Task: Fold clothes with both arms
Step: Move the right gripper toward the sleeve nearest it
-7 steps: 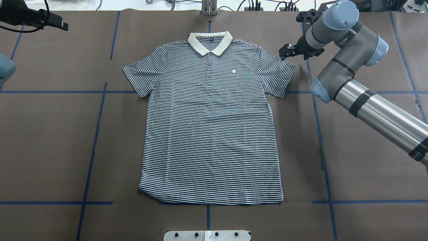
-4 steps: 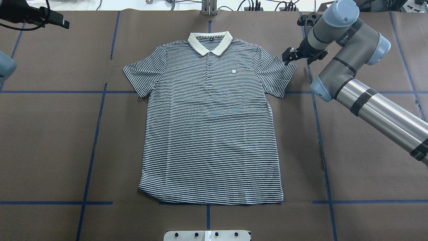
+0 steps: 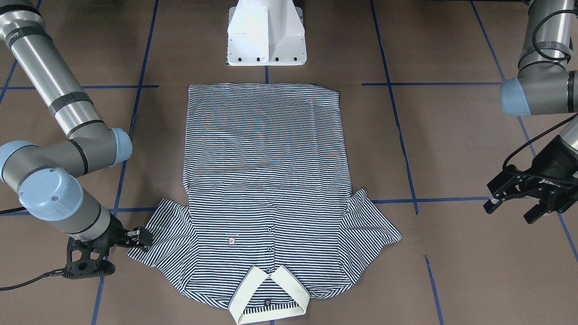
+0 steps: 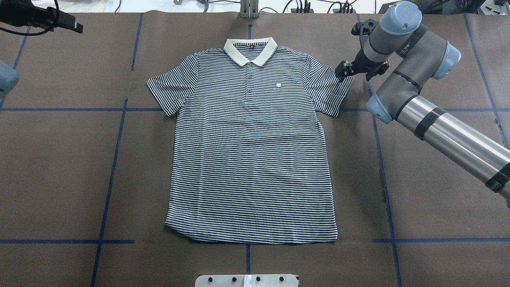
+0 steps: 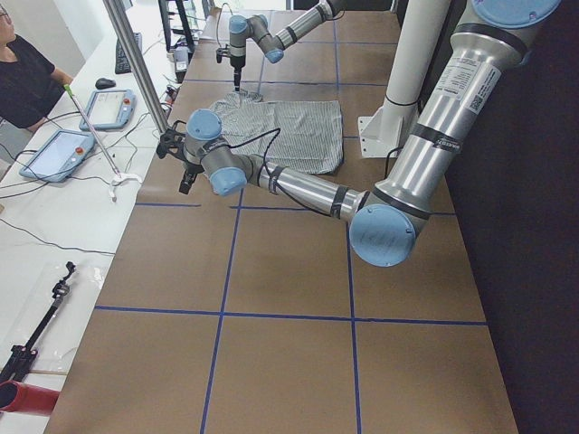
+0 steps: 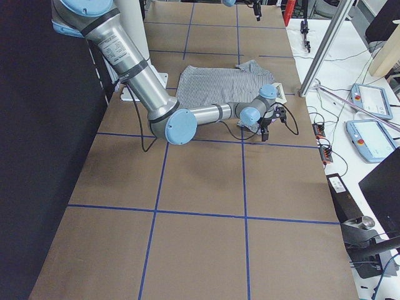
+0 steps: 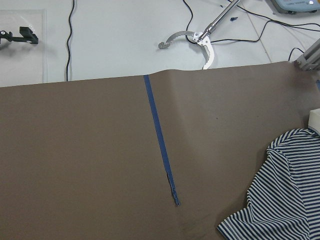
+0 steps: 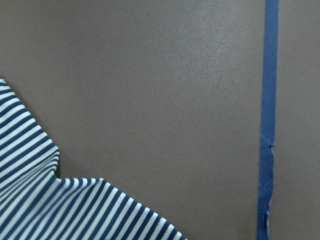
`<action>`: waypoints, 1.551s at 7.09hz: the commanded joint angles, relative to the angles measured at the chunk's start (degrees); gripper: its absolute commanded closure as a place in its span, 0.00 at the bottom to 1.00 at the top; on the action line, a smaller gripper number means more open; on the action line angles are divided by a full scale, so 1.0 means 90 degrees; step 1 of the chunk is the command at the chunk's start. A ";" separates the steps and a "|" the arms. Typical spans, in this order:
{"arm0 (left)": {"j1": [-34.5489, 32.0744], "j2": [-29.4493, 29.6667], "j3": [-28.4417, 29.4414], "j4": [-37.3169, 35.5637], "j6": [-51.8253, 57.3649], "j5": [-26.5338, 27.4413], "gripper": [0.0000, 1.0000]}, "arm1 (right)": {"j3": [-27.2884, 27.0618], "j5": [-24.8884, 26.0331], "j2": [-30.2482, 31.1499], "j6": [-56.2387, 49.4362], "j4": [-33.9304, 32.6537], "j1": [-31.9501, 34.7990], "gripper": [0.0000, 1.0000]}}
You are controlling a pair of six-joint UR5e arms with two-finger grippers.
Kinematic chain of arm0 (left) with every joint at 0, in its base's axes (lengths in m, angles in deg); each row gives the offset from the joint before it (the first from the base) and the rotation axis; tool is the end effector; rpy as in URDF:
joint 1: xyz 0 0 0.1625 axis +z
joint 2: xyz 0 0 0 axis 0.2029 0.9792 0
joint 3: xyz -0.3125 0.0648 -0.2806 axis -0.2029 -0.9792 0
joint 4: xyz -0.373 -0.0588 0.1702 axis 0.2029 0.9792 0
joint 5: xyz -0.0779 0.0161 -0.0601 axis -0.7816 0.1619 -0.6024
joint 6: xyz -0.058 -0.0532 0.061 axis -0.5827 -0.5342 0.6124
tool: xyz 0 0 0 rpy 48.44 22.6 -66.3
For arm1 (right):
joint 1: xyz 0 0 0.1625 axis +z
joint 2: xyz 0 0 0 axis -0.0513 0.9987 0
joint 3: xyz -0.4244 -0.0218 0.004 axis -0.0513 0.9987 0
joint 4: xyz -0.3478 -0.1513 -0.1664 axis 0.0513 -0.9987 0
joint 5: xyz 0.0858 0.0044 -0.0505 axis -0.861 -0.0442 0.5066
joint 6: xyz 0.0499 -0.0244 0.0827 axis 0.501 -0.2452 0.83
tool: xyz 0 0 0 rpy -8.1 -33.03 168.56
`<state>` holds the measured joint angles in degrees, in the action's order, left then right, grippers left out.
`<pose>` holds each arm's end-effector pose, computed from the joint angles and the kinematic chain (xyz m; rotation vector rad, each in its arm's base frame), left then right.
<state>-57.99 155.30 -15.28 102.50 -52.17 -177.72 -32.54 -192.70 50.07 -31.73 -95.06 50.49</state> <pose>0.1646 -0.6538 0.4021 0.5012 0.9931 -0.0009 -0.4021 -0.6863 0.4493 0.1607 -0.7750 -0.0075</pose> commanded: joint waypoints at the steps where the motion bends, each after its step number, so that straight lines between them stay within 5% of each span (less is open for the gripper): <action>1: 0.0000 -0.0007 -0.0012 0.0009 0.0003 0.0000 0.00 | 0.0039 0.0002 -0.0028 0.0001 -0.0004 -0.0038 0.16; 4: -0.0010 -0.0017 -0.0012 0.0009 0.0003 0.0000 0.00 | 0.0108 0.0002 -0.0028 -0.0300 -0.0042 -0.0039 0.92; 5: -0.0010 -0.0017 -0.0012 0.0009 0.0003 0.0000 0.00 | 0.0098 0.0002 -0.0134 -0.0543 -0.0246 -0.0019 1.00; 11: -0.0010 -0.0017 -0.0002 0.0009 0.0003 0.0000 0.00 | -0.0505 -0.0057 -0.0194 -0.0477 -0.0287 0.0079 1.00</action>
<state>-58.08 155.14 -15.34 102.56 -52.14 -177.73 -34.91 -193.10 48.36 -36.00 -97.57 51.32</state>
